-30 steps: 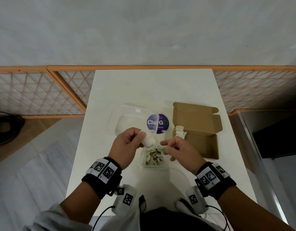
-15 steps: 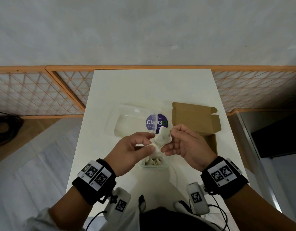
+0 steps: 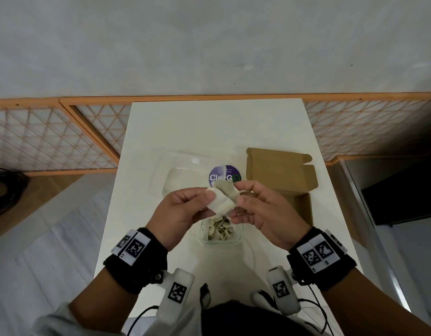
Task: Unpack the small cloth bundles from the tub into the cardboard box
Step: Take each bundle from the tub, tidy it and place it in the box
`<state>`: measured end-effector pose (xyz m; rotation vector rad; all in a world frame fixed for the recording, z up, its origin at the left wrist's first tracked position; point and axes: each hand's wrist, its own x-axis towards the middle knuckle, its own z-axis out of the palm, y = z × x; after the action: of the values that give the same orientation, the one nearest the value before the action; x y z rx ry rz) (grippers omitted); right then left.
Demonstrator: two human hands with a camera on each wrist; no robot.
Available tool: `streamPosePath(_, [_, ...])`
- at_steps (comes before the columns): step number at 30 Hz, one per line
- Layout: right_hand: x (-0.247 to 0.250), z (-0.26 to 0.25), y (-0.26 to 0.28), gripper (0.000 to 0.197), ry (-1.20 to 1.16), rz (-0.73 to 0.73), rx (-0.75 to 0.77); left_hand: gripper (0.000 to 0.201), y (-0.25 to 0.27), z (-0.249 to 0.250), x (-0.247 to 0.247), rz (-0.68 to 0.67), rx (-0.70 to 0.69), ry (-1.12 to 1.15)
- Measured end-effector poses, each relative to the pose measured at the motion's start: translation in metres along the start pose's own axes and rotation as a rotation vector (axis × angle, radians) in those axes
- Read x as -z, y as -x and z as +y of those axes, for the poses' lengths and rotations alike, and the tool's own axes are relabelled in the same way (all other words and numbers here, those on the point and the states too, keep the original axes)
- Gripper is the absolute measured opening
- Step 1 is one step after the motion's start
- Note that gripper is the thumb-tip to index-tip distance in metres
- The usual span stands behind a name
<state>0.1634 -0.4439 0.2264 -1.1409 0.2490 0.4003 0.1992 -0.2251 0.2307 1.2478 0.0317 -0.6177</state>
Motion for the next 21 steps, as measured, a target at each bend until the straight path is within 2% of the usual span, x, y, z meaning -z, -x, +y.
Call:
streamPosePath(3, [-0.001, 0.001, -0.003, 0.035, 0.058, 0.000, 0.004, 0.024, 0.000, 0.000, 0.000, 0.037, 0.005, 0.090])
streamPosePath(6, [-0.001, 0.001, -0.005, 0.010, 0.111, 0.021, 0.021, 0.021, -0.001, -0.001, 0.004, 0.046, 0.013, 0.130])
streamPosePath(14, [-0.001, -0.007, -0.004, 0.010, 0.138, 0.073, 0.033, 0.023, 0.003, -0.004, 0.006, 0.011, 0.016, 0.096])
streamPosePath(17, [0.000, -0.011, -0.003, 0.014, 0.229, 0.102, 0.039, 0.026, 0.005, -0.004, 0.004, 0.035, -0.032, -0.090])
streamPosePath(21, [0.002, -0.019, -0.001, 0.020, 0.271, 0.123, 0.060, 0.014, 0.007, -0.006, -0.001, 0.115, -0.179, -0.519])
